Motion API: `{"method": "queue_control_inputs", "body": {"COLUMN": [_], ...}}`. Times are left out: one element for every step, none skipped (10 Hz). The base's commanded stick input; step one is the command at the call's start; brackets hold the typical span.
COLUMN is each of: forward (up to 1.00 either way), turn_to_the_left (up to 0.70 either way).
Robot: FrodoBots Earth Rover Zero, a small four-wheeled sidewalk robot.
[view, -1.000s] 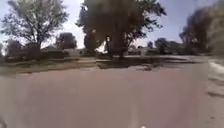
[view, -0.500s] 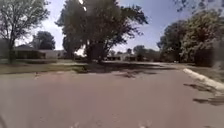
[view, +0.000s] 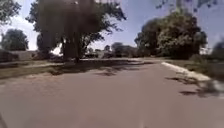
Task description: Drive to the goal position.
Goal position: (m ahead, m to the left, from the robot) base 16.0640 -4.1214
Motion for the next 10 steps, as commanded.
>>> {"method": "queue_control_inputs", "body": {"forward": [0.7, 0.7, 0.7, 0.7, 0.7, 0.7, 0.7, 0.7, 0.7, 0.7], "turn_to_the_left": [-0.33, -0.11, 0.0, 0.0, 0.0, 0.0, 0.0, 0.0, 0.0, 0.0]}}
